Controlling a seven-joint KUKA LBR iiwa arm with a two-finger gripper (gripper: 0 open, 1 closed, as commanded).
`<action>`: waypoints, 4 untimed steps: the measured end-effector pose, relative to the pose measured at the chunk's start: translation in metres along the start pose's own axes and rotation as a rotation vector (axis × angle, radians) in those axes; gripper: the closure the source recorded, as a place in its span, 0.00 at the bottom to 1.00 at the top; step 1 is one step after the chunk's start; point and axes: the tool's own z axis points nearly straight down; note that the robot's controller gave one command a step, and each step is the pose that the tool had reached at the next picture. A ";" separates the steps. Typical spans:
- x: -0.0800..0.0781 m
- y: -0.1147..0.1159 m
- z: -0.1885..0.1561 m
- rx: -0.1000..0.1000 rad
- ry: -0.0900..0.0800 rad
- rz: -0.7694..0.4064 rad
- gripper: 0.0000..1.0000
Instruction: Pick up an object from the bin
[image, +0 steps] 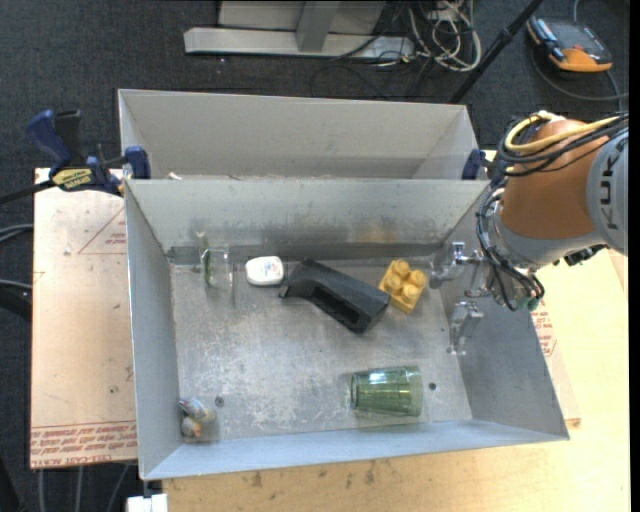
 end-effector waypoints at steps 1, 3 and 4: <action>-0.033 0.016 0.036 0.004 -0.012 -0.105 0.00; -0.053 0.047 0.024 0.000 -0.003 0.027 0.00; -0.067 0.045 0.040 0.007 -0.028 -0.179 0.00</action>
Offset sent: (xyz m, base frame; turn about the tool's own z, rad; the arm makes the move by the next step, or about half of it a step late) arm 0.0409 0.0397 -0.0032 0.0481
